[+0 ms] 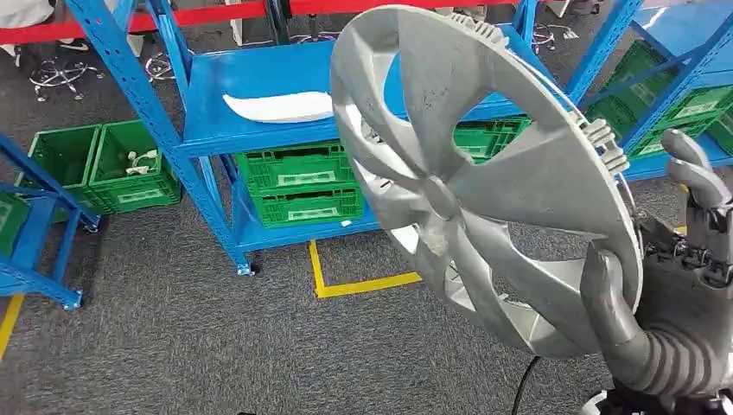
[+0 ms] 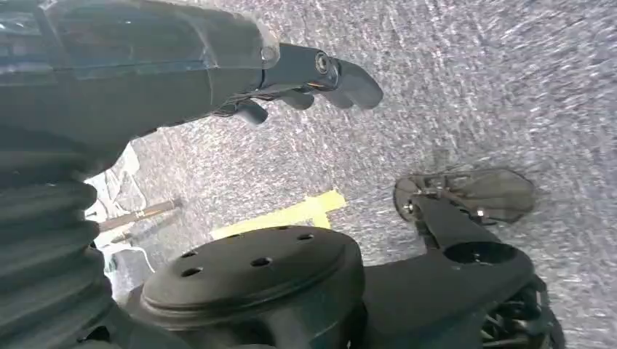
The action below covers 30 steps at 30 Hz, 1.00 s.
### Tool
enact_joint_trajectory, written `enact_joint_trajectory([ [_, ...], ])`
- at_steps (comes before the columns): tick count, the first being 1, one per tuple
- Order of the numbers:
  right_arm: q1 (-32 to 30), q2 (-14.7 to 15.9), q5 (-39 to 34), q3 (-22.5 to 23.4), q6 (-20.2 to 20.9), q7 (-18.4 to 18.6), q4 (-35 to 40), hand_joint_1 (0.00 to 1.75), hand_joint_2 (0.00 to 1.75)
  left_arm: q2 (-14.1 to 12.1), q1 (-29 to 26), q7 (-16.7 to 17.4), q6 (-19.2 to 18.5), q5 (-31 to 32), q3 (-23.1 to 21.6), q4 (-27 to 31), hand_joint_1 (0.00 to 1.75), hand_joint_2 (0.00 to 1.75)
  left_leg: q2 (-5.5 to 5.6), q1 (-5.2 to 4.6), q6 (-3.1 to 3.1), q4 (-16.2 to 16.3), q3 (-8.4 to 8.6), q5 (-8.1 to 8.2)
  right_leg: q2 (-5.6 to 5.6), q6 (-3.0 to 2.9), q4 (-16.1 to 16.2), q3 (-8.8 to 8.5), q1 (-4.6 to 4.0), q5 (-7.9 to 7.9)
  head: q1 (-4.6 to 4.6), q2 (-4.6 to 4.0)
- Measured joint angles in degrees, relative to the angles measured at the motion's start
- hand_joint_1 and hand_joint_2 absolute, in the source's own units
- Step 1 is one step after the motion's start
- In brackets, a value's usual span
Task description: Take the parts from the cabinet and place them on the table.
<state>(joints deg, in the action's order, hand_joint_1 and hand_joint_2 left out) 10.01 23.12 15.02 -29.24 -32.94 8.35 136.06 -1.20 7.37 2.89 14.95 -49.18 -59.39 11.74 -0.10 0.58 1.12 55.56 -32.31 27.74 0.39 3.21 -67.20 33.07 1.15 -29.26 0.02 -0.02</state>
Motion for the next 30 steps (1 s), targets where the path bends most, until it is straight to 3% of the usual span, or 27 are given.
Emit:
enact_joint_trajectory([
  [1, 0.02, 0.00, 0.00, 0.00, 0.02, 0.00, 0.00, 1.75, 1.75, 0.02, 0.01, -0.02, 0.00, 0.00, 0.00, -0.02, 0.00, 1.75, -0.03, -0.02, -0.31, 0.03, -0.11, -0.34, -0.01, -0.06, 5.95, -3.97, 0.09, 0.36, -0.02, 0.00],
  [2, 0.18, 0.00, 0.00, 0.00, 0.02, 0.00, 0.00, 1.75, 1.75, 0.02, 0.02, -0.04, 0.00, 0.00, 0.00, 0.00, 0.00, 1.75, -0.12, -0.31, -0.59, 0.19, -0.41, -0.50, -0.07, -0.34, 10.49, -7.16, -0.05, -0.34, -0.15, 0.00],
  [3, 0.30, 0.00, 0.04, 0.02, 0.04, 0.00, 0.02, 1.75, 1.75, 0.02, 0.04, -0.07, 0.00, 0.00, 0.00, 0.00, 0.00, 1.75, -0.25, -0.31, -0.99, 0.31, -0.58, -0.90, -0.16, -1.00, 12.57, -7.83, -0.14, -1.17, 0.00, 0.00],
  [4, 0.33, 0.00, 0.04, 0.00, 0.04, 0.00, 0.02, 1.75, 1.75, 0.02, 0.06, -0.09, 0.00, 0.00, 0.00, 0.00, 0.00, 1.75, -0.41, -0.27, -1.36, 0.37, -0.86, -1.28, -0.17, -1.19, 12.63, -7.53, -0.28, -1.28, 0.02, 0.00],
  [6, 0.42, 0.00, 0.07, 0.00, 0.04, 0.00, 0.00, 1.75, 1.75, 0.02, 0.00, -0.09, 0.00, 0.00, 0.00, 0.00, 0.00, 1.75, -0.73, -0.45, -2.03, 0.59, -1.48, -1.75, -0.12, -2.10, 13.52, -7.25, -0.24, -1.62, -0.07, 0.00],
  [7, 0.39, -0.02, 0.04, 0.00, 0.02, 0.00, 0.00, 1.75, 1.75, 0.02, 0.00, -0.09, 0.00, 0.00, 0.00, 0.00, 0.00, 1.75, -0.67, -0.24, -2.22, 1.22, -1.96, -0.88, 0.18, -2.79, 13.63, -6.99, -0.01, -1.16, 0.04, 0.00],
  [8, 0.36, -0.02, 0.04, -0.02, 0.02, 0.00, 0.00, 1.75, 1.75, 0.02, 0.04, -0.04, 0.02, 0.00, 0.00, 0.00, 0.00, 1.75, -0.38, -0.12, -2.39, 3.86, -3.15, 1.74, 0.04, -3.27, 13.61, -6.58, -0.15, -0.87, 0.57, 0.00],
  [10, 0.38, 0.02, 0.00, -0.02, 0.02, 0.02, 0.00, 1.75, 1.75, 0.02, 0.03, 0.15, 0.04, -0.02, 0.00, 0.00, 0.00, 1.75, 0.05, -0.07, -2.61, 12.64, -6.68, 6.87, 0.10, -3.74, 13.41, -5.93, -0.51, -0.50, 1.09, 0.00],
  [11, 0.38, 0.02, -0.02, -0.02, 0.00, 0.02, 0.00, 1.75, 1.75, 0.02, 0.03, 0.20, 0.04, 0.00, 0.00, 0.00, 0.00, 1.75, 0.15, -0.14, -2.65, 16.96, -8.38, 8.47, 0.15, -3.87, 13.18, -5.53, -0.75, -0.38, 1.22, 0.00],
  [12, 0.37, 0.02, -0.04, -0.04, 0.00, 0.07, 0.00, 1.75, 1.75, 0.02, 0.03, 0.20, 0.04, -0.02, 0.02, 0.00, 0.00, 1.75, 0.17, -0.15, -2.54, 18.86, -8.92, 8.59, 0.20, -3.93, 12.88, -5.20, -1.02, -0.33, 1.33, 0.00],
  [13, 0.37, 0.00, -0.04, -0.07, 0.00, 0.13, 0.00, 1.75, 1.75, 0.02, 0.04, 0.22, 0.04, -0.02, 0.00, 0.00, 0.00, 1.75, 0.15, -0.18, -2.24, 17.91, -7.97, 7.26, 0.21, -3.96, 12.60, -4.98, -1.33, -0.35, 1.44, 0.00],
  [14, 0.41, 0.00, -0.04, -0.07, 0.00, 0.20, 0.00, 1.75, 1.75, 0.02, 0.04, 0.26, 0.04, 0.00, 0.00, 0.00, 0.00, 1.75, 0.17, -0.32, -1.77, 14.78, -5.94, 5.05, 0.20, -4.04, 12.33, -4.89, -1.69, -0.41, 1.51, 0.00],
  [16, 0.43, 0.00, -0.04, -0.07, 0.00, 0.22, 0.00, 1.75, 1.75, 0.02, -0.04, 0.46, 0.07, -0.02, 0.00, 0.00, 0.00, 1.75, 0.47, -0.80, -0.30, 5.71, -0.74, 0.77, 0.17, -4.17, 12.02, -4.89, -2.03, -0.58, 1.79, 0.00],
  [17, 0.40, 0.00, -0.04, -0.07, 0.00, 0.22, 0.00, 1.75, 1.75, -0.11, 0.01, 0.46, 0.07, 0.00, 0.00, 0.00, 0.00, 1.75, 0.61, -1.01, 0.87, 3.70, 0.72, 1.68, 0.20, -4.07, 11.90, -4.53, -2.13, -0.66, 1.66, 0.00],
  [18, 0.64, 0.00, -0.09, -0.07, 0.02, 0.26, -0.02, 1.75, 1.75, -0.07, -0.05, 0.46, 0.07, 0.00, 0.00, 0.00, 0.00, 1.75, 0.31, -1.29, 0.46, 2.68, 0.74, 1.18, 0.17, -3.83, 11.66, -4.32, -2.11, -0.62, 1.42, 0.00],
  [20, 0.67, -0.04, -0.07, -0.09, 0.00, 0.28, 0.00, 1.75, 1.75, -0.04, -0.04, 0.46, 0.09, 0.00, 0.00, 0.00, 0.00, 1.75, 0.33, -1.45, 0.51, 2.45, 0.65, 1.21, 0.30, -3.38, 11.70, -4.19, -1.88, -0.43, 2.03, 0.00],
  [22, 0.81, 0.07, -0.02, 0.00, 0.00, 0.31, 0.02, 1.75, 1.75, 0.00, -0.03, 0.55, 0.11, 0.00, 0.00, 0.00, 0.00, 1.75, 0.29, -0.52, 0.67, 0.23, 1.52, 1.30, 0.14, -2.88, 11.19, -3.80, -1.95, -1.31, 2.41, 0.00],
  [23, 0.98, 0.02, 0.00, 0.00, -0.02, 0.35, 0.02, 1.75, 1.75, 0.02, -0.03, 0.55, 0.15, -0.02, 0.02, 0.00, 0.00, 1.75, 0.31, -0.50, 0.92, 0.04, 1.55, 1.07, -0.14, -2.44, 9.32, -3.03, -1.90, -2.75, 2.03, 0.00],
  [26, 0.83, 0.00, 0.07, -0.04, -0.07, 0.46, -0.02, 1.75, 1.75, 0.37, -0.10, 0.74, 0.11, -0.02, 0.02, -0.02, 0.00, 1.75, 0.10, -0.42, 1.01, 0.07, 1.45, 1.04, -0.29, -1.23, -3.70, 2.94, -0.90, -8.47, 1.60, 0.00],
  [27, 0.83, 0.00, 0.11, -0.04, -0.07, 0.64, -0.02, 1.75, 1.75, 0.44, -0.16, 0.74, 0.13, -0.02, 0.02, 0.00, 0.00, 1.75, 0.02, -0.41, 1.00, 0.10, 1.46, 1.05, -0.28, -0.94, -6.05, 4.16, -0.67, -8.79, 1.55, 0.00],
  [28, 0.81, 0.00, 0.26, -0.07, -0.04, 0.88, -0.04, 1.75, 1.75, 0.46, -0.15, 0.77, 0.13, -0.02, 0.02, -0.02, 0.00, 1.75, -0.02, -0.36, 0.96, 0.12, 1.53, 1.07, -0.26, -0.74, -5.81, 4.19, -0.45, -7.70, 1.44, 0.00],
  [29, 0.82, 0.00, 0.41, -0.11, -0.04, 0.98, -0.07, 1.75, 1.75, 0.50, -0.12, 0.77, 0.13, -0.02, 0.02, 0.00, 0.00, 1.75, -0.01, -0.26, 0.82, 0.22, 1.56, 1.16, -0.27, -0.59, -3.13, 3.15, -0.23, -5.29, 1.40, 0.00],
  [30, 0.85, 0.02, 0.57, -0.15, -0.02, 1.01, -0.07, 1.75, 1.75, 0.57, -0.09, 0.77, 0.13, -0.02, 0.02, 0.00, 0.00, 1.75, 0.05, -0.12, 0.57, 0.41, 1.63, 1.30, -0.26, -0.42, 1.65, 1.10, -0.02, -2.14, 1.38, 0.00],
])
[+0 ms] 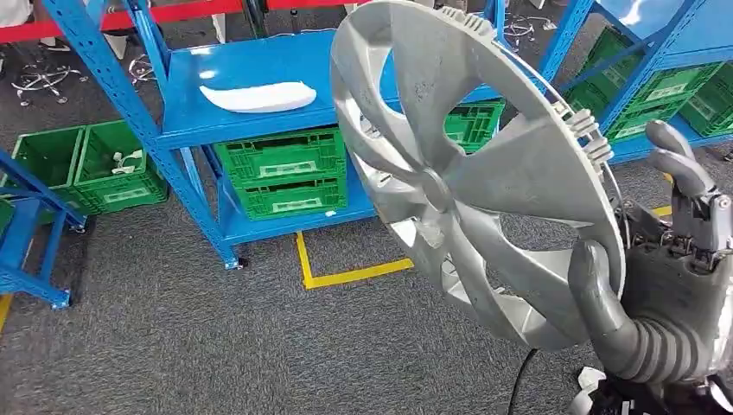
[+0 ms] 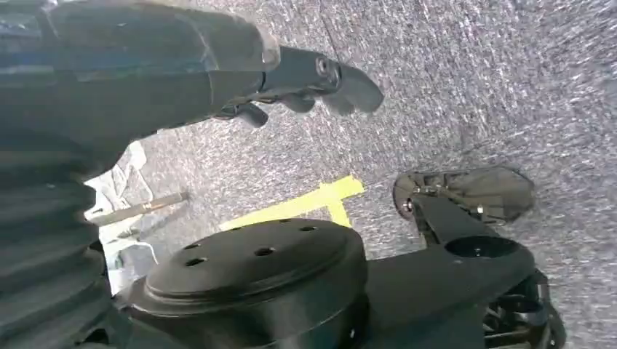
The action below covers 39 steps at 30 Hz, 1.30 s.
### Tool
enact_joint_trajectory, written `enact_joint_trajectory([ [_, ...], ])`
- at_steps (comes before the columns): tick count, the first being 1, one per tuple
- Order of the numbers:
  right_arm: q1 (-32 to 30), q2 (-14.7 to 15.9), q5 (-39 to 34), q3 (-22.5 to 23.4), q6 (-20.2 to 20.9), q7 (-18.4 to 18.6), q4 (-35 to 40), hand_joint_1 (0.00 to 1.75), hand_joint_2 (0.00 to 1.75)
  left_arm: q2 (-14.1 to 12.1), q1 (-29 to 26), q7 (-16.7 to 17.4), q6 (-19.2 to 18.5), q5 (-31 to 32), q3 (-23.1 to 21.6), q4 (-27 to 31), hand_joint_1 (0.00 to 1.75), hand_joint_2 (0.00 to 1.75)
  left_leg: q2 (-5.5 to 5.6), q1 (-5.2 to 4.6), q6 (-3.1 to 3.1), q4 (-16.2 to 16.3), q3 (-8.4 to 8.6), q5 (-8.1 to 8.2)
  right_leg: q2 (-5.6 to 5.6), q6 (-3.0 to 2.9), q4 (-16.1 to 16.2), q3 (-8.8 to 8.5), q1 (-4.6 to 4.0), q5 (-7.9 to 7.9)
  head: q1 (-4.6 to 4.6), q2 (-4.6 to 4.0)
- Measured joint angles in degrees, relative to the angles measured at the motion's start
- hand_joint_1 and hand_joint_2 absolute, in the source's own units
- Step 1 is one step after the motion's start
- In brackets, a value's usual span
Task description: Take the parts from the cabinet and place them on the table.
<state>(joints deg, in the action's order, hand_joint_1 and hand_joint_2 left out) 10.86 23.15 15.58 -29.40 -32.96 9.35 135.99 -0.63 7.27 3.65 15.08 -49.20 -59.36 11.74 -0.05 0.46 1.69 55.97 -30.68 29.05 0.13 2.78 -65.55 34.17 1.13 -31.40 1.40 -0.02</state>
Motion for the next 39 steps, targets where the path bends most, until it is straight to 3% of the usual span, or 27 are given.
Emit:
enact_joint_trajectory([
  [1, 0.03, -0.02, 0.11, -0.04, 0.02, 0.02, 0.00, 1.75, 1.75, 0.02, 0.00, 0.00, 0.00, 0.00, 0.00, 0.00, 0.00, 1.75, 0.11, 0.08, -0.34, 0.22, 0.14, 0.21, -0.06, 0.17, 5.47, -2.38, 0.20, 3.01, -0.02, 0.00],
  [2, 0.02, -0.02, 0.28, -0.15, 0.02, 0.02, -0.02, 1.75, 1.75, 0.00, -0.01, 0.00, 0.02, 0.00, 0.00, -0.02, 0.00, 1.75, 0.13, -0.05, -0.74, 0.32, -0.08, 0.33, -0.71, 0.27, 7.97, -3.71, 0.25, 2.65, -0.22, 0.00],
  [4, 0.16, 0.00, 0.57, -0.28, 0.04, 0.09, -0.06, 1.75, 1.75, 0.00, 0.14, 0.00, 0.02, -0.02, 0.00, -0.02, 0.00, 1.75, 0.21, -0.30, -1.42, 0.94, -1.06, 0.12, -0.59, -0.84, 8.93, -3.52, -0.01, 2.33, -0.39, 0.00],
  [6, -0.01, 0.00, 0.63, -0.39, 0.04, 0.26, -0.09, 1.75, 1.75, -0.02, -0.01, 0.09, 0.02, -0.02, 0.00, -0.02, 0.00, 1.75, 0.21, -0.21, -1.90, 0.86, -1.18, -0.08, -0.61, -1.45, 8.72, -3.19, -0.14, 2.41, 0.00, 0.00],
  [8, 0.04, 0.00, 0.68, -0.50, 0.07, 0.31, -0.07, 1.75, 1.75, -0.02, 0.04, 0.15, 0.04, -0.02, 0.00, -0.02, 0.00, 1.75, 0.05, -0.03, -2.50, 2.54, -1.83, 1.83, -0.12, -2.36, 9.21, -3.31, 0.11, 2.80, 0.15, 0.00],
  [9, 0.11, 0.04, 0.72, -0.50, 0.04, 0.31, -0.04, 1.75, 1.75, -0.02, 0.07, 0.15, 0.07, -0.02, 0.00, 0.00, 0.00, 1.75, 0.05, 0.05, -2.64, 5.75, -3.24, 4.02, 0.02, -2.74, 9.20, -3.23, -0.03, 2.84, 0.42, 0.00],
  [11, 0.06, 0.02, 0.72, -0.59, 0.04, 0.31, -0.07, 1.75, 1.75, -0.02, 0.01, 0.15, 0.11, -0.07, 0.00, -0.02, 0.00, 1.75, 0.08, 0.01, -2.84, 15.24, -7.47, 8.41, 0.48, -2.95, 9.13, -3.12, -0.27, 2.81, 0.68, 0.00],
  [12, 0.03, 0.02, 0.72, -0.66, 0.04, 0.33, -0.09, 1.75, 1.75, -0.02, 0.01, 0.13, 0.15, -0.09, 0.00, -0.02, 0.00, 1.75, 0.07, -0.01, -2.80, 18.77, -9.12, 9.39, 0.65, -2.99, 9.10, -3.10, -0.46, 2.82, 0.77, 0.00],
  [13, 0.02, 0.02, 0.72, -0.74, 0.04, 0.41, -0.11, 1.75, 1.75, -0.04, 0.06, 0.11, 0.15, -0.07, 0.00, 0.00, 0.00, 1.75, 0.03, 0.00, -2.68, 19.09, -9.24, 8.71, 0.81, -3.03, 9.07, -3.12, -0.62, 2.81, 0.83, 0.00],
  [14, 0.04, 0.02, 0.72, -0.81, 0.07, 0.42, -0.09, 1.75, 1.75, -0.04, 0.08, 0.13, 0.15, -0.07, 0.00, 0.00, 0.00, 1.75, -0.03, 0.00, -2.45, 16.99, -8.23, 6.86, 0.90, -3.06, 8.99, -3.13, -0.71, 2.79, 0.87, 0.00],
  [16, 0.06, 0.02, 0.72, -0.92, 0.07, 0.42, -0.09, 1.75, 1.75, -0.04, 0.04, 0.15, 0.18, -0.07, -0.02, 0.00, 0.00, 1.75, -0.33, -0.05, -1.76, 8.02, -3.61, 1.71, 0.96, -3.06, 8.93, -3.32, -0.85, 2.70, 1.07, 0.00],
  [17, 0.07, 0.02, 0.72, -0.98, 0.04, 0.42, -0.07, 1.75, 1.75, -0.04, -0.01, 0.17, 0.17, -0.07, -0.02, -0.02, 0.00, 1.75, -1.20, -0.22, -1.28, 3.54, -1.56, 0.16, 0.99, -2.98, 8.91, -3.35, -0.90, 2.65, 1.16, 0.00],
  [18, 0.09, 0.02, 0.72, -1.07, 0.04, 0.42, -0.07, 1.75, 1.75, -0.04, 0.03, 0.17, 0.17, -0.07, -0.02, 0.00, 0.00, 1.75, -1.71, -0.53, -1.19, 2.41, -1.14, 0.57, 0.99, -2.73, 8.55, -3.10, -1.30, 2.55, 1.25, 0.00],
  [21, 0.08, 0.00, 0.70, -1.18, 0.07, 0.42, -0.09, 1.75, 1.75, -0.04, 0.05, 0.17, 0.17, -0.07, -0.02, 0.00, 0.00, 1.75, -1.00, -0.66, -0.93, 1.75, -1.13, 0.98, 1.56, -2.00, 8.75, -2.74, -1.12, 2.91, 1.18, 0.00],
  [22, 0.14, 0.02, 0.72, -1.16, 0.07, 0.42, -0.07, 1.75, 1.75, 0.04, -0.01, 0.20, 0.17, -0.07, -0.02, 0.00, 0.00, 1.75, -0.86, -0.43, -0.50, 1.32, -1.11, 0.65, 1.61, -1.64, 8.76, -2.79, -1.17, 2.87, 1.27, 0.00],
  [23, 0.10, 0.15, 0.72, -1.16, 0.07, 0.42, -0.07, 1.75, 1.75, -0.04, 0.00, 0.20, 0.17, -0.07, -0.02, -0.02, 0.00, 1.75, -0.72, -0.10, -0.22, 1.00, -0.94, 0.35, 1.13, -1.27, 7.88, -2.44, -1.06, 1.68, 1.25, 0.00],
  [24, 0.16, 0.17, 0.72, -1.16, 0.07, 0.42, -0.04, 1.75, 1.75, -0.09, 0.05, 0.20, 0.24, -0.07, 0.00, -0.02, 0.00, 1.75, -0.62, -0.05, -0.03, 0.98, -1.03, 0.24, 0.65, -0.94, 5.08, -1.32, -0.93, -0.42, 0.86, 0.00],
  [26, 0.06, 0.24, 0.70, -1.18, 0.07, 0.42, -0.09, 1.75, 1.75, 0.02, 0.05, 0.13, 0.26, -0.07, 0.00, -0.02, 0.00, 1.75, -0.23, -0.13, 0.07, 1.01, -1.10, 0.18, 0.28, -0.45, -4.31, 2.57, -0.67, -5.03, 0.33, 0.00],
  [27, 0.05, 0.26, 0.70, -1.18, 0.07, 0.42, -0.09, 1.75, 1.75, 0.00, 0.01, 0.13, 0.28, -0.07, 0.00, -0.02, 0.00, 1.75, -0.06, -0.16, 0.09, 1.02, -1.11, 0.17, 0.24, -0.30, -8.06, 4.17, -0.65, -6.30, 0.28, 0.00],
  [28, -0.02, 0.28, 0.70, -1.18, 0.13, 0.42, -0.11, 1.75, 1.75, 0.00, -0.06, 0.15, 0.28, -0.07, -0.02, -0.02, 0.00, 1.75, 0.14, -0.16, 0.09, 1.03, -1.06, 0.17, 0.23, -0.26, -9.50, 4.72, -0.65, -6.15, 0.20, 0.00],
  [29, -0.04, 0.28, 0.70, -1.18, 0.15, 0.42, -0.11, 1.75, 1.75, 0.00, -0.07, 0.15, 0.28, -0.07, 0.00, -0.02, 0.00, 1.75, 0.37, -0.16, 0.09, 1.05, -1.03, 0.17, 0.23, -0.31, -8.17, 4.08, -0.63, -4.62, 0.13, 0.00],
  [31, 0.02, 0.28, 0.70, -1.18, 0.20, 0.42, -0.09, 1.75, 1.75, 0.02, 0.01, 0.15, 0.35, -0.07, 0.00, -0.02, 0.00, 1.75, 1.10, -0.16, 0.01, 1.13, -0.78, 0.21, 0.01, -0.69, 1.39, -0.34, -0.61, 1.15, -0.07, 0.00],
  [32, 0.05, 0.28, 0.72, -1.18, 0.20, 0.42, -0.09, 1.75, 1.75, 0.07, 0.01, 0.15, 0.35, -0.07, 0.00, -0.02, 0.00, 1.75, 1.31, -0.16, -0.12, 1.13, -0.75, 0.30, -0.81, -0.97, 6.31, -2.57, -0.60, 3.41, -0.15, 0.00],
  [33, 0.06, 0.28, 0.74, -1.18, 0.20, 0.44, -0.09, 1.75, 1.75, 0.13, 0.05, 0.13, 0.35, -0.07, 0.00, -0.02, 0.00, 1.75, 1.51, -0.41, -0.40, 1.29, -1.07, 0.28, -2.08, -1.34, 7.61, -3.37, -0.65, 2.70, -0.13, 0.00],
  [37, 0.07, 0.33, 1.11, -1.18, 0.22, 0.46, -0.07, 1.75, 1.75, 0.17, -0.05, 0.11, 0.35, -0.07, 0.00, -0.02, 0.00, 1.75, 2.42, -0.47, -1.65, 1.30, -2.02, -0.37, -0.99, -2.27, 9.16, -3.19, -0.55, 2.60, -0.31, 0.00],
  [39, 0.12, 0.31, 1.25, -1.18, 0.22, 0.46, -0.04, 1.75, 1.75, 0.13, 0.01, 0.11, 0.37, -0.07, 0.00, -0.02, 0.00, 1.75, 0.42, -0.46, -2.27, 3.57, -3.03, 1.95, -0.20, -2.87, 9.68, -3.46, -0.30, 2.97, -0.06, 0.00],
])
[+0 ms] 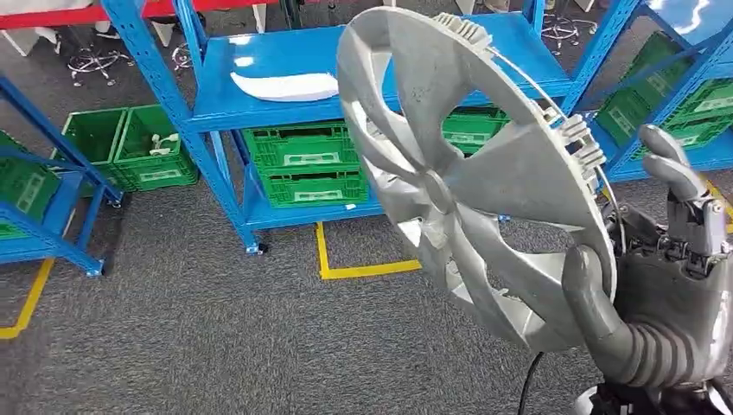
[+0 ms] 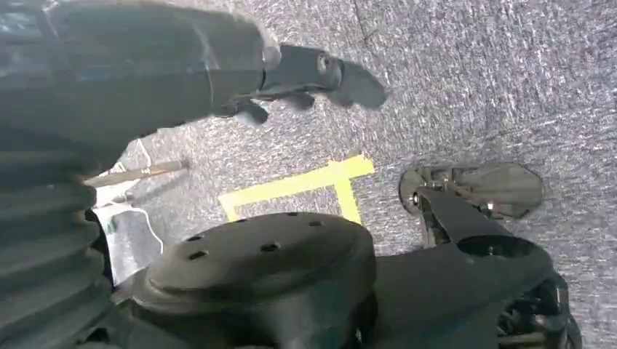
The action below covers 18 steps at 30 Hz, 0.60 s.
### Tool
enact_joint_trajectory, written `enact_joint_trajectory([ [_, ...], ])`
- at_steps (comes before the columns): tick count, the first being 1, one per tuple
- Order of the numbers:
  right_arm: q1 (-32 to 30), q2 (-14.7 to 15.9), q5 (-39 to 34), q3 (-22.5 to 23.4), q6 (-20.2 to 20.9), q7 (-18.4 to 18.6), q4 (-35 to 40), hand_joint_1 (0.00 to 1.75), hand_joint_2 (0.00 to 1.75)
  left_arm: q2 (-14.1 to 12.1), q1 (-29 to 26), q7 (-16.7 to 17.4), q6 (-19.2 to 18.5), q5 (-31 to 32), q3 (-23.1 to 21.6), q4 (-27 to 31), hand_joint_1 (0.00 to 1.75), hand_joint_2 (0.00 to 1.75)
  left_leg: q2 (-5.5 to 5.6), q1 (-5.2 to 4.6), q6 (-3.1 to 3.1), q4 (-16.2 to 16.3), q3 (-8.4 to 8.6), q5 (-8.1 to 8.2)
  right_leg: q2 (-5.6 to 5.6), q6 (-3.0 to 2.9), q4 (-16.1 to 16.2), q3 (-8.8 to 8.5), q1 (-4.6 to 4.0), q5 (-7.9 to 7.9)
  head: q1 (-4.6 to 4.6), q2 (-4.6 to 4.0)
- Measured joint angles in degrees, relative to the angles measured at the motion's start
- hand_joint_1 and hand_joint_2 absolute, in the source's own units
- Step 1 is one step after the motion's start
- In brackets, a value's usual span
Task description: Take the parts from the cabinet and place them on the table.
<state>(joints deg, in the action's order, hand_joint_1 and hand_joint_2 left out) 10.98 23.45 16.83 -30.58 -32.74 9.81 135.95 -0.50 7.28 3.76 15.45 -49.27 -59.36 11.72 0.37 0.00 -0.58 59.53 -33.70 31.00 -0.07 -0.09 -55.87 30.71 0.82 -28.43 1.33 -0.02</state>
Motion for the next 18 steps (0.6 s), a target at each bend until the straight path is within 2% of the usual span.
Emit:
enact_joint_trajectory([
  [1, 0.07, 0.00, 0.00, 0.02, 0.00, 0.00, 0.07, 1.75, 1.75, 0.00, 0.03, 0.00, -0.02, 0.00, 0.00, 0.00, 0.00, 1.75, -0.35, 0.20, -0.34, 4.07, -1.90, 2.44, 0.42, -0.32, -0.01, 0.07, -0.02, 0.01, 0.35, 0.00],
  [2, 0.00, 0.00, 0.00, 0.02, 0.00, 0.00, 0.07, 1.75, 1.75, 0.00, 0.01, 0.00, -0.02, 0.00, 0.00, 0.00, 0.00, 1.75, -0.34, 0.37, -0.59, 8.60, -3.99, 4.52, 0.75, -0.34, -0.04, 0.08, -0.08, -0.01, 0.50, 0.00],
  [3, -0.03, -0.02, 0.00, 0.00, 0.00, 0.00, 0.07, 1.75, 1.75, 0.00, 0.01, 0.00, 0.00, 0.00, 0.00, 0.00, 0.00, 1.75, -0.34, 0.47, -0.80, 12.79, -5.96, 6.01, 1.12, -0.40, -0.07, 0.09, -0.12, -0.04, 0.52, 0.00],
  [4, -0.03, -0.02, 0.00, 0.00, 0.00, 0.00, 0.02, 1.75, 1.75, -0.02, 0.04, -0.15, -0.02, 0.00, 0.00, 0.00, 0.00, 1.75, -0.36, 0.48, -0.97, 14.79, -6.92, 6.13, 1.54, -0.41, -0.15, 0.10, -0.14, -0.06, 0.54, 0.00],
  [5, -0.03, -0.02, 0.04, 0.00, 0.00, 0.02, 0.02, 1.75, 1.75, -0.09, 0.05, -0.15, -0.02, 0.00, 0.00, 0.02, 0.00, 1.75, -0.44, 0.48, -1.01, 14.09, -6.59, 4.98, 1.84, -0.42, -0.23, 0.09, -0.13, -0.12, 0.61, 0.00],
  [6, 0.00, -0.02, 0.18, 0.00, 0.07, 0.02, 0.02, 1.75, 1.75, -0.09, 0.05, -0.20, -0.02, 0.00, 0.00, 0.02, 0.00, 1.75, -0.62, 0.49, -0.91, 11.39, -5.20, 2.95, 2.12, -0.35, -0.31, 0.06, -0.13, -0.21, 0.72, 0.00],
  [9, 0.00, -0.02, 0.18, 0.00, 0.07, 0.02, 0.02, 1.75, 1.75, -0.09, 0.05, -0.20, -0.02, 0.00, 0.00, 0.02, 0.00, 1.75, -0.62, 0.49, -0.91, 11.39, -5.20, 2.95, 2.12, -0.35, -0.31, 0.06, -0.13, -0.21, 0.72, 0.00],
  [11, 0.01, -0.02, 0.20, 0.00, 0.11, 0.02, 0.02, 1.75, 1.75, -0.09, 0.04, -0.20, -0.02, 0.00, 0.00, 0.02, 0.00, 1.75, -0.70, 0.49, -0.88, 10.42, -4.72, 2.34, 2.19, -0.32, -0.35, 0.05, -0.13, -0.24, 0.74, 0.00],
  [13, 0.10, -0.02, 0.46, 0.00, 0.26, 0.15, 0.02, 1.75, 1.75, -0.09, 0.02, -0.28, 0.04, 0.00, 0.00, 0.00, 0.00, 1.75, -1.79, 0.46, -0.63, 3.69, -1.16, -1.20, 2.52, -0.06, -0.59, -0.04, -0.13, -0.43, 0.92, 0.00],
  [14, 0.25, -0.02, 0.66, 0.00, 0.50, 0.39, 0.09, 1.75, 1.75, -0.02, 0.19, -0.33, 0.13, 0.00, 0.00, 0.02, 0.00, 1.75, -3.94, -0.32, 0.78, -1.37, 0.78, -1.35, 4.05, 0.98, -1.10, 0.15, -0.75, -0.86, 0.91, 0.00],
  [15, 0.28, -0.07, 0.66, 0.00, 0.50, 0.42, 0.09, 1.75, 1.75, -0.02, 0.14, -0.33, 0.13, 0.00, 0.00, 0.02, 0.00, 1.75, -3.12, -0.40, 1.19, -1.43, 0.68, -1.56, 4.88, 1.30, -1.00, -0.06, -0.66, -0.89, 0.87, 0.00],
  [16, 0.34, 0.00, 0.66, 0.00, 0.52, 0.42, 0.11, 1.75, 1.75, 0.00, 0.11, -0.33, 0.15, 0.00, 0.00, 0.00, 0.00, 1.75, -2.50, 0.05, 1.73, -1.83, 0.82, -1.92, 4.67, 1.75, -1.28, 0.10, -0.43, -1.59, 0.87, 0.00],
  [17, 0.38, 0.00, 0.66, 0.00, 0.55, 0.42, 0.11, 1.75, 1.75, 0.02, 0.14, -0.33, 0.15, 0.00, 0.00, 0.00, 0.00, 1.75, -1.86, 0.06, 1.96, -1.82, 0.74, -2.06, 2.70, 2.07, -2.80, 0.38, -0.27, -2.98, 0.70, 0.00],
  [18, 0.40, 0.02, 0.68, 0.00, 0.55, 0.42, 0.11, 1.75, 1.75, 0.02, 0.18, -0.35, 0.15, 0.00, 0.00, 0.00, 0.00, 1.75, -1.30, 0.07, 2.19, -1.82, 0.70, -2.16, 1.45, 2.20, -6.45, 1.82, -0.20, -5.38, 0.33, 0.00],
])
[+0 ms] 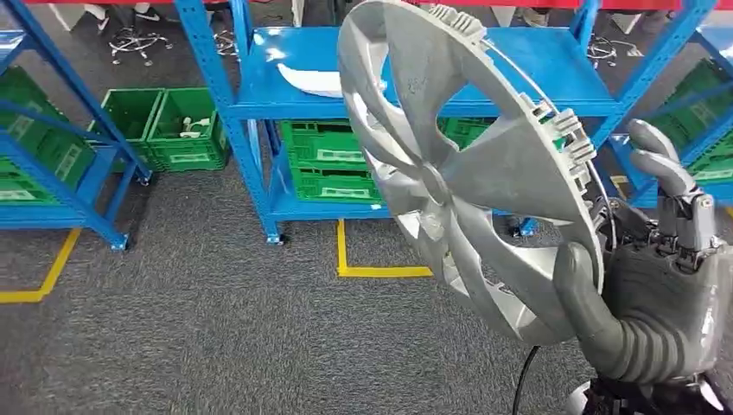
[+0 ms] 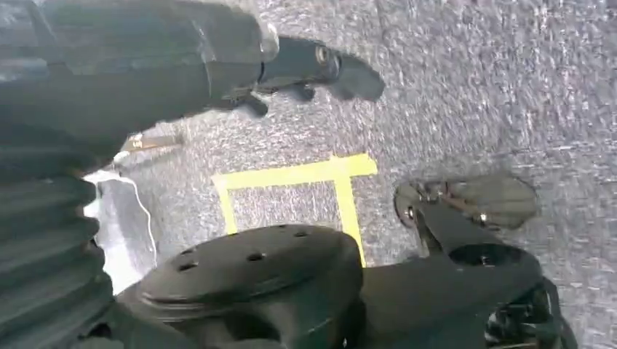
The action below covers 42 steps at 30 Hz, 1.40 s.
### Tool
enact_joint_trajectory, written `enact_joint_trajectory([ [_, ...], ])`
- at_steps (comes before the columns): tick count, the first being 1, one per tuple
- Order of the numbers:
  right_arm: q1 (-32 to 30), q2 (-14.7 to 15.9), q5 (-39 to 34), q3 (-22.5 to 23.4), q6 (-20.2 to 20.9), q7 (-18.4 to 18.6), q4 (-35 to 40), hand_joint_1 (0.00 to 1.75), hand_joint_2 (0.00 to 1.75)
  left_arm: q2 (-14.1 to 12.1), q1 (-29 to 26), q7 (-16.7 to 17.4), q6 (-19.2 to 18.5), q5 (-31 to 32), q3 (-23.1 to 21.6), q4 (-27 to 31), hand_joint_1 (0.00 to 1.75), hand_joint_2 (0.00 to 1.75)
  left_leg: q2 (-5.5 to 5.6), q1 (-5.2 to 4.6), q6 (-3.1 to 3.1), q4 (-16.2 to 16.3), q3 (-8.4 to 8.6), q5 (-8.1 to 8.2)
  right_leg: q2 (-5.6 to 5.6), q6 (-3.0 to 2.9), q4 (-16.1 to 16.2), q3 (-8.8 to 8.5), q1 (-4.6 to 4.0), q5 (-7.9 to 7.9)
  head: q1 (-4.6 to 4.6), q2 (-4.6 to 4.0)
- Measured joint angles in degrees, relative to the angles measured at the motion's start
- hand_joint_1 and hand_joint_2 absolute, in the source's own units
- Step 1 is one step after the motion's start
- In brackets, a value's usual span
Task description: Take the parts from the cabinet and place them on the table.
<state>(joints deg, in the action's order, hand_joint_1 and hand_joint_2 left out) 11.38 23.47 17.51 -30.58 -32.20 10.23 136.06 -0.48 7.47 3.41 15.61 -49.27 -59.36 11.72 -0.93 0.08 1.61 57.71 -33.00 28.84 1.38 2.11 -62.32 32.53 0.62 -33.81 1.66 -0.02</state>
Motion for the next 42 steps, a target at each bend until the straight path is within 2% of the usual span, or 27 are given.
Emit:
enact_joint_trajectory([
  [2, -0.02, -0.02, 0.00, -0.02, 0.02, 0.04, -0.02, 1.75, 1.75, 0.15, 0.00, -0.02, 0.00, 0.00, 0.00, 0.00, 0.00, 1.75, 1.25, -0.09, 0.20, 0.03, -0.05, -0.08, -0.91, 0.20, -9.18, 3.90, -0.01, -4.14, -0.52, 0.00],
  [3, -0.02, -0.02, 0.00, -0.02, 0.02, 0.09, -0.02, 1.75, 1.75, 0.15, -0.14, 0.00, 0.00, 0.00, 0.00, 0.00, 0.00, 1.75, 1.89, -0.14, 0.25, 0.04, -0.05, -0.12, -1.02, 0.21, -12.28, 5.31, -0.02, -4.84, -0.66, 0.00],
  [4, -0.02, -0.02, -0.02, -0.02, 0.07, 0.11, -0.04, 1.75, 1.75, 0.15, -0.22, 0.00, 0.00, 0.00, 0.00, 0.00, 0.00, 1.75, 2.51, -0.16, 0.26, 0.05, 0.01, -0.12, -1.06, 0.10, -12.47, 5.45, -0.05, -4.02, -0.70, 0.00],
  [5, -0.01, -0.02, 0.00, -0.05, 0.09, 0.11, -0.04, 1.75, 1.75, 0.15, -0.23, 0.00, 0.00, 0.00, 0.00, 0.00, 0.00, 1.75, 3.20, -0.16, 0.25, 0.07, 0.07, -0.13, -1.14, -0.08, -10.09, 4.50, -0.06, -1.84, -0.74, 0.00],
  [7, 0.09, -0.02, 0.00, -0.05, 0.13, 0.13, -0.02, 1.75, 1.75, 0.17, -0.19, 0.00, 0.00, 0.00, 0.00, 0.00, 0.00, 1.75, 4.36, -0.16, 0.22, 0.09, 0.33, -0.12, -2.15, -0.56, -0.50, 0.37, -0.04, 3.88, -0.92, 0.00],
  [8, 0.21, -0.02, 0.00, -0.05, 0.15, 0.13, -0.02, 1.75, 1.75, 0.22, -0.20, -0.02, 0.00, 0.00, 0.00, 0.00, 0.00, 1.75, 4.77, -0.05, 0.12, 0.08, 0.20, -0.11, -4.46, -0.87, 3.28, -1.02, 0.05, 4.97, -0.96, 0.00],
  [9, 0.25, -0.02, 0.00, -0.05, 0.15, 0.13, -0.02, 1.75, 1.75, 0.26, -0.08, -0.02, 0.00, 0.00, 0.00, 0.00, 0.00, 1.75, 5.29, -0.28, -0.29, 0.47, -0.31, -0.26, -5.41, -0.97, 4.20, -1.37, 0.20, 4.87, -0.90, 0.00],
  [12, 0.48, -0.02, 0.00, -0.07, 0.24, 0.15, -0.02, 1.75, 1.75, 0.26, -0.23, -0.02, 0.00, 0.00, 0.00, 0.00, 0.00, 1.75, 6.36, 0.10, -1.34, 0.13, -1.09, -0.92, -4.13, -1.39, 5.00, -1.45, -0.11, 4.34, -0.92, 0.00],
  [13, 0.52, -0.02, 0.02, -0.07, 0.31, 0.17, 0.00, 1.75, 1.75, 0.20, -0.21, 0.00, -0.02, 0.00, 0.00, 0.00, 0.00, 1.75, 6.21, -0.15, -1.62, 0.29, -1.22, -0.66, -3.39, -1.88, 5.67, -1.63, 0.34, 4.65, -0.94, 0.00],
  [14, 0.63, -0.02, 0.00, -0.16, 0.37, 0.17, -0.02, 1.75, 1.75, 0.15, -0.16, 0.00, 0.00, 0.00, 0.00, 0.02, 0.00, 1.75, 2.40, -0.50, -1.95, 1.11, -1.49, 0.26, -2.77, -2.21, 5.96, -1.94, 0.38, 4.86, -0.90, 0.00],
  [15, 0.67, 0.00, 0.13, -0.15, 0.42, 0.17, 0.04, 1.75, 1.75, 0.15, -0.13, 0.00, -0.02, 0.00, 0.00, 0.02, 0.00, 1.75, 0.47, -0.39, -2.25, 3.73, -2.83, 2.29, -2.28, -2.57, 6.04, -1.93, 0.31, 4.87, -0.35, 0.00],
  [17, 0.56, 0.00, 0.33, -0.22, 0.52, 0.17, -0.02, 1.75, 1.75, 0.15, -0.09, 0.04, 0.00, 0.00, 0.00, 0.02, 0.00, 1.75, 0.48, 0.12, -2.74, 12.85, -7.13, 6.57, -0.95, -2.65, 5.93, -1.89, 0.27, 4.82, -0.15, 0.00],
  [19, 0.51, 0.00, 0.50, -0.44, 0.66, 0.17, -0.15, 1.75, 1.75, 0.04, -0.03, 0.13, -0.18, 0.00, 0.02, 0.02, 0.00, 1.75, 0.76, 0.33, -3.08, 17.35, -9.17, 7.29, 0.42, -2.66, 5.87, -1.87, 0.29, 4.75, 0.17, 0.00],
  [20, 0.51, 0.00, 0.52, -0.55, 0.66, 0.17, -0.20, 1.75, 1.75, 0.02, 0.08, 0.20, -0.18, 0.02, 0.02, 0.02, 0.00, 1.75, 0.71, 0.44, -3.12, 15.43, -8.09, 5.55, 1.00, -2.53, 5.80, -1.90, 0.31, 4.67, 0.24, 0.00],
  [22, 0.55, 0.00, 0.55, -0.81, 0.66, 0.17, -0.20, 1.75, 1.75, 0.02, 0.01, 0.26, -0.20, 0.02, 0.02, 0.00, 0.00, 1.75, -0.56, 0.42, -2.91, 6.28, -2.92, 0.66, 1.85, -2.18, 5.63, -2.06, 0.36, 4.44, 0.37, 0.00],
  [23, 0.55, -0.04, 0.57, -0.92, 0.66, 0.17, -0.17, 1.75, 1.75, 0.02, -0.01, 0.37, -0.18, 0.02, 0.02, 0.00, 0.00, 1.75, -2.86, 0.30, -2.65, 1.65, -0.63, -0.39, 2.26, -1.88, 5.57, -2.18, 0.27, 4.26, 0.52, 0.00],
  [24, 0.55, -0.04, 0.57, -1.03, 0.66, 0.17, -0.15, 1.75, 1.75, 0.04, 0.07, 0.37, -0.22, 0.04, 0.02, 0.00, 0.00, 1.75, -4.33, -0.52, -2.51, 0.71, -0.12, 0.40, 2.54, -1.59, 5.36, -2.04, -0.23, 4.10, 0.70, 0.00],
  [28, 0.51, -0.13, 0.90, -1.40, 0.68, 0.17, -0.15, 1.75, 1.75, 0.07, 0.04, 0.90, -0.33, 0.18, 0.02, 0.00, 0.00, 1.75, -1.67, -0.49, -0.88, 0.29, -0.65, 0.02, 5.09, -0.49, 5.47, -2.36, -0.09, 3.84, 0.33, 0.00],
  [29, 0.51, -0.13, 1.03, -1.44, 0.66, 0.17, -0.15, 1.75, 1.75, 0.02, -0.02, 0.94, -0.33, 0.24, 0.02, 0.00, 0.00, 1.75, -0.98, -0.18, -0.52, 0.15, -0.66, -0.21, 3.35, 0.02, 4.31, -2.04, 0.16, 2.62, 0.26, 0.00],
  [30, 0.34, -0.13, 1.09, -1.47, 0.61, 0.11, -0.15, 1.75, 1.75, -0.09, 0.03, 0.96, -0.28, 0.26, 0.02, 0.00, 0.00, 1.75, -0.37, -0.12, -0.20, 0.16, -0.71, -0.30, 0.92, 0.13, 1.86, -1.15, 0.30, 0.81, 0.06, 0.00],
  [31, 0.14, -0.13, 1.05, -1.49, 0.48, -0.04, -0.17, 1.75, 1.75, -0.13, 0.12, 0.96, -0.15, 0.26, 0.02, 0.00, 0.00, 1.75, 0.30, -0.13, 0.01, 0.16, -0.73, -0.38, -0.37, 0.12, -2.30, 0.56, 0.29, -1.57, -0.31, 0.00],
  [33, -0.37, -0.15, 0.98, -1.82, 0.39, -0.37, -0.46, 1.75, 1.75, -0.31, 0.08, 0.94, -0.02, 0.26, 0.02, 0.00, 0.00, 1.75, 1.85, -0.33, 0.22, 0.18, -0.76, -0.46, -1.09, 0.10, -11.53, 4.76, 0.27, -5.34, -0.85, 0.00],
  [35, -0.50, -0.17, 0.92, -2.10, 0.35, -0.50, -0.77, 1.75, 1.75, -0.53, -0.04, 0.98, 0.00, 0.24, 0.02, 0.00, 0.00, 1.75, 3.16, -0.51, 0.26, 0.20, -0.68, -0.48, -1.14, -0.24, -12.09, 5.38, 0.26, -3.86, -0.94, 0.00],
  [37, -0.51, -0.17, 0.55, -2.54, 0.13, -0.94, -1.12, 1.75, 1.75, -0.70, -0.02, 1.36, 0.02, 0.13, 0.02, 0.00, 0.00, 1.75, 4.39, -0.67, 0.24, 0.21, -0.39, -0.48, -1.79, -1.00, -3.79, 1.96, 0.21, 1.79, -1.03, 0.00],
  [38, -0.48, -0.20, 0.50, -2.71, 0.04, -1.16, -1.18, 1.75, 1.75, -0.77, -0.01, 1.64, 0.02, 0.02, 0.02, 0.00, 0.00, 1.75, 4.85, -0.69, 0.23, 0.20, -0.25, -0.48, -3.16, -1.56, 1.37, -0.15, 0.11, 4.55, -1.12, 0.00],
  [39, -0.46, -0.22, 0.48, -2.82, 0.02, -1.51, -1.33, 1.75, 1.75, -0.72, -0.01, 1.99, 0.02, -0.13, 0.02, 0.00, 0.00, 1.75, 5.08, -0.71, 0.09, 0.25, -0.57, -0.50, -5.67, -2.28, 3.19, -1.08, 0.15, 4.42, -0.98, 0.00],
  [42, -0.14, -0.37, 0.33, -2.93, 0.04, -1.68, -1.57, 1.75, 1.75, -0.85, 0.03, 2.40, 0.28, -0.48, 0.02, 0.00, 0.00, 1.75, 6.01, -0.21, -0.94, 0.27, -1.63, -1.10, -4.47, -2.47, 4.71, -1.05, -0.28, 4.33, -1.22, 0.00],
])
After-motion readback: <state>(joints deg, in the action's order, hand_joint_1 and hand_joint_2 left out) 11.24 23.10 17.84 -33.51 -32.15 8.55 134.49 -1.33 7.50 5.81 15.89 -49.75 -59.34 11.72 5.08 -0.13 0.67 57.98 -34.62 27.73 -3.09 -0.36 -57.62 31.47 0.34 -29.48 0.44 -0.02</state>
